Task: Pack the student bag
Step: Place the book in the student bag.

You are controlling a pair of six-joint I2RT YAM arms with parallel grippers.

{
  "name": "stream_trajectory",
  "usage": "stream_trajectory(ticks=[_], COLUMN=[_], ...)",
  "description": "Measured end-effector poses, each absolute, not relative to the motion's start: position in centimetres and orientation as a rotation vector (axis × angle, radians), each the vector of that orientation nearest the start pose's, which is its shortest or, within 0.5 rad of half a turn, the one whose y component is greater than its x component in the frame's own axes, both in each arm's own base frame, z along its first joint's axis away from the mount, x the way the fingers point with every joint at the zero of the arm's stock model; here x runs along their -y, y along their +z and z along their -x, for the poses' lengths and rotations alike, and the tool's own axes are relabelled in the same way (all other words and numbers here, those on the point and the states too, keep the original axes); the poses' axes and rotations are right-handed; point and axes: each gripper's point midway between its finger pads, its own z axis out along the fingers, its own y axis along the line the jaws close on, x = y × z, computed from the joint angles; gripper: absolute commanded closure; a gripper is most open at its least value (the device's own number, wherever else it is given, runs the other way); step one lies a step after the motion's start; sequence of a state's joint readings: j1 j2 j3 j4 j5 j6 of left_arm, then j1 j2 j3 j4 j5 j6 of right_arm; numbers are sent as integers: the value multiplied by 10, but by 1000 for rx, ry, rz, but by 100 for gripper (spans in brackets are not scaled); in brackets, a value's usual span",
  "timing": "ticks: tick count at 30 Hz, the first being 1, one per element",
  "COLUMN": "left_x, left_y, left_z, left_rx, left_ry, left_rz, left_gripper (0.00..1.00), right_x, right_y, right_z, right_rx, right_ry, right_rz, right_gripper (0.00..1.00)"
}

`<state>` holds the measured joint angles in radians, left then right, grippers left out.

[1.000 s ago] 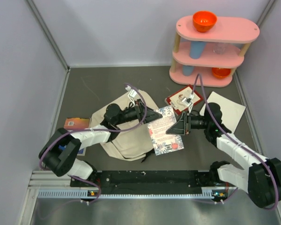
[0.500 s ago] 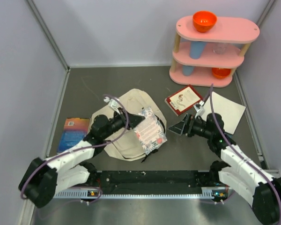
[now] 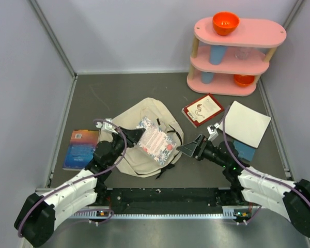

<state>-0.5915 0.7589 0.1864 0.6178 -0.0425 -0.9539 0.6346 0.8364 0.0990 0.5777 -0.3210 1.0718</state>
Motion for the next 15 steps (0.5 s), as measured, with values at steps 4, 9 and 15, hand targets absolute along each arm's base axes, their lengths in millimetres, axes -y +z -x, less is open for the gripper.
stream_trajectory(ticks=[4, 9, 15], left_x=[203, 206, 207], left_y=[197, 217, 226], left_z=[-249, -247, -246], left_rx=[-1616, -1547, -1513], left_ry=[-1241, -1328, -1363], left_rz=[382, 397, 407], left_gripper=[100, 100, 100], right_x=[-255, -271, -298], right_y=[122, 121, 139], right_z=[-182, -183, -181], right_rx=[-2008, -2004, -1933], right_ry=[1498, 1567, 1692], right_rz=[-191, -199, -145], right_gripper=[13, 14, 20])
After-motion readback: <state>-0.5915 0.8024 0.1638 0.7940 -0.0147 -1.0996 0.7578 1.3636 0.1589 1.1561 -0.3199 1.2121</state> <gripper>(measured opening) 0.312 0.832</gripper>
